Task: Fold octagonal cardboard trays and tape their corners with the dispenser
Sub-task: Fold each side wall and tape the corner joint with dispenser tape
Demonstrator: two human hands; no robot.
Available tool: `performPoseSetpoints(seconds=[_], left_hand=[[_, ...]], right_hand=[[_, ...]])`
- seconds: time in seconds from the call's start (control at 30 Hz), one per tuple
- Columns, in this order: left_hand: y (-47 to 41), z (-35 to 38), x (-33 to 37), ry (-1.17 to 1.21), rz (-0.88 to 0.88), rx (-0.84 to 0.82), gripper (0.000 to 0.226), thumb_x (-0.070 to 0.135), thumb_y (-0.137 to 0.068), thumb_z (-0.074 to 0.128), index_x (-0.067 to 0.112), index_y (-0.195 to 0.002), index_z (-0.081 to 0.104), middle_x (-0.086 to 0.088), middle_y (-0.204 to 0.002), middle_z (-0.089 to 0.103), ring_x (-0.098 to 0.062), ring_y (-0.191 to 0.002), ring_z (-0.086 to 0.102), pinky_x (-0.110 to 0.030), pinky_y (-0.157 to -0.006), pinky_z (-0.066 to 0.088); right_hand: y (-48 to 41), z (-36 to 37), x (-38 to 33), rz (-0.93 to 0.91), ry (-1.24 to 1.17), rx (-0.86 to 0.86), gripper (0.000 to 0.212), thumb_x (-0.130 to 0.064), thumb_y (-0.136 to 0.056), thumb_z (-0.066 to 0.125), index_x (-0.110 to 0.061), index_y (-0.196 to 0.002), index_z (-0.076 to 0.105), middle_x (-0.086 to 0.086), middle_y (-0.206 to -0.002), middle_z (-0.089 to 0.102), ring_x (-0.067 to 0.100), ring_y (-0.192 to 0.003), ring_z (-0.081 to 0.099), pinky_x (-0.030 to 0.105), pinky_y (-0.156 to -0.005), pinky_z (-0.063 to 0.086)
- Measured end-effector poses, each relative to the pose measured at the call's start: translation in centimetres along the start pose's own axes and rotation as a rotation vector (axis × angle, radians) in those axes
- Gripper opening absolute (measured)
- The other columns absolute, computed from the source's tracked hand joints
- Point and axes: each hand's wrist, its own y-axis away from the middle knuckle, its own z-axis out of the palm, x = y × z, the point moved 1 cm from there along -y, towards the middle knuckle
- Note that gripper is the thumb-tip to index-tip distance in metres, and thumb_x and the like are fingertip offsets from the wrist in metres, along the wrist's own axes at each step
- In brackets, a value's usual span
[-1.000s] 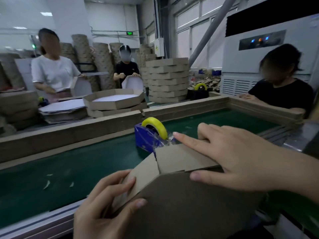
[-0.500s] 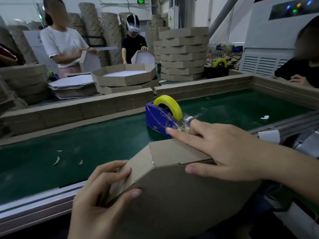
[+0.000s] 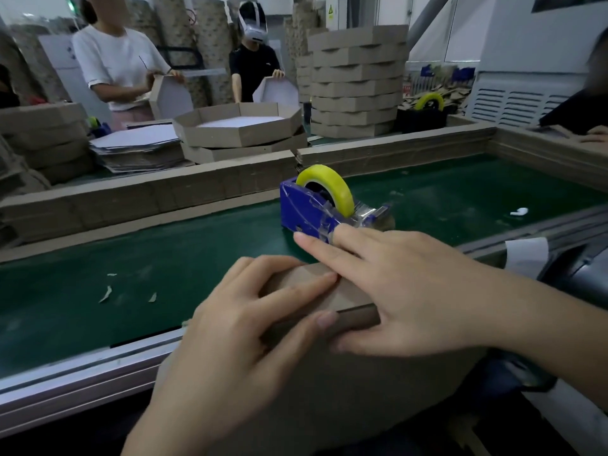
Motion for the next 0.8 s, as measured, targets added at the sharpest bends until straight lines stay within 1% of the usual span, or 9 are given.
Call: performPoseSetpoints(seconds=[0.07, 0.13, 0.2, 0.27, 0.4, 0.5, 0.6, 0.67, 0.8], left_hand=[[-0.1, 0.0, -0.2, 0.023, -0.007, 0.001, 0.038, 0.052, -0.091, 0.05, 0.035, -0.121, 0.067, 0.013, -0.114, 0.059, -0.013, -0.103, 0.056, -0.031, -0.081, 0.046], [0.0, 0.0, -0.6, 0.053, -0.025, 0.021, 0.036, 0.051, -0.09, 0.052, 0.037, -0.118, 0.069, 0.014, -0.112, 0.06, -0.014, -0.102, 0.058, -0.03, -0.082, 0.045], [0.0, 0.1, -0.9, 0.11, -0.063, 0.046, 0.034, 0.051, -0.088, 0.054, 0.038, -0.114, 0.071, 0.015, -0.11, 0.061, -0.017, -0.103, 0.059, -0.03, -0.082, 0.045], [0.0, 0.2, -1.0, 0.164, -0.091, 0.053, 0.033, 0.051, -0.086, 0.056, 0.038, -0.114, 0.07, 0.013, -0.108, 0.061, -0.019, -0.104, 0.059, -0.031, -0.082, 0.044], [0.0, 0.3, -1.2, 0.207, -0.112, 0.047, 0.032, 0.051, -0.084, 0.056, 0.037, -0.111, 0.068, 0.012, -0.107, 0.061, -0.02, -0.105, 0.059, -0.038, -0.083, 0.045], [-0.1, 0.0, -1.3, 0.22, -0.126, 0.026, 0.031, 0.051, -0.084, 0.055, 0.037, -0.109, 0.067, 0.011, -0.107, 0.06, -0.02, -0.105, 0.058, -0.04, -0.084, 0.044], [-0.2, -0.4, -1.2, 0.176, -0.124, -0.015, 0.029, 0.051, -0.085, 0.052, 0.036, -0.105, 0.067, 0.014, -0.109, 0.058, -0.019, -0.105, 0.058, -0.038, -0.084, 0.043], [-0.6, -0.8, -0.9, 0.079, -0.068, -0.059, 0.029, 0.047, -0.089, 0.049, 0.033, -0.103, 0.069, 0.017, -0.11, 0.059, -0.017, -0.104, 0.059, -0.041, -0.082, 0.045], [-1.6, -0.8, -0.2, -0.132, 0.063, -0.147, 0.038, 0.046, -0.094, 0.043, 0.037, -0.122, 0.066, 0.014, -0.114, 0.062, -0.017, -0.096, 0.06, -0.043, -0.073, 0.051]], right_hand=[[0.1, -0.1, 1.0, 0.03, -0.17, -0.033, 0.092, -0.083, -0.077, 0.033, -0.037, -0.154, 0.011, -0.018, -0.114, 0.041, -0.001, -0.103, 0.045, 0.022, -0.081, 0.042], [0.3, 0.0, 2.4, 0.129, -0.52, -0.086, 0.072, -0.075, -0.081, 0.043, -0.044, -0.145, 0.035, -0.026, -0.11, 0.046, -0.005, -0.105, 0.049, 0.018, -0.083, 0.041], [0.5, 0.5, 3.4, 0.235, -0.847, -0.073, 0.046, -0.059, -0.088, 0.054, -0.039, -0.128, 0.058, -0.029, -0.107, 0.058, -0.006, -0.105, 0.056, 0.014, -0.083, 0.043], [0.6, 1.1, 3.9, 0.294, -0.989, -0.036, 0.034, -0.049, -0.085, 0.06, -0.036, -0.115, 0.067, -0.021, -0.107, 0.068, -0.001, -0.1, 0.063, 0.014, -0.082, 0.048], [0.5, 2.1, 3.8, 0.309, -1.032, 0.03, 0.027, -0.044, -0.083, 0.063, -0.038, -0.108, 0.069, -0.018, -0.104, 0.07, 0.001, -0.095, 0.066, 0.016, -0.08, 0.052], [0.4, 2.4, 3.6, 0.298, -0.962, 0.082, 0.03, -0.044, -0.085, 0.06, -0.034, -0.112, 0.069, -0.018, -0.107, 0.069, 0.0, -0.101, 0.064, 0.02, -0.085, 0.051], [0.3, 2.6, 3.4, 0.266, -0.846, 0.143, 0.035, -0.045, -0.087, 0.057, -0.03, -0.117, 0.069, -0.019, -0.107, 0.068, 0.001, -0.105, 0.061, 0.024, -0.087, 0.049], [0.3, 2.8, 3.3, 0.262, -0.809, 0.158, 0.036, -0.044, -0.089, 0.055, -0.028, -0.118, 0.069, -0.019, -0.104, 0.067, 0.002, -0.103, 0.061, 0.026, -0.086, 0.048], [0.4, 3.0, 3.4, 0.254, -0.749, 0.196, 0.038, -0.044, -0.09, 0.053, -0.025, -0.119, 0.069, -0.019, -0.101, 0.066, 0.005, -0.102, 0.061, 0.029, -0.086, 0.048]])
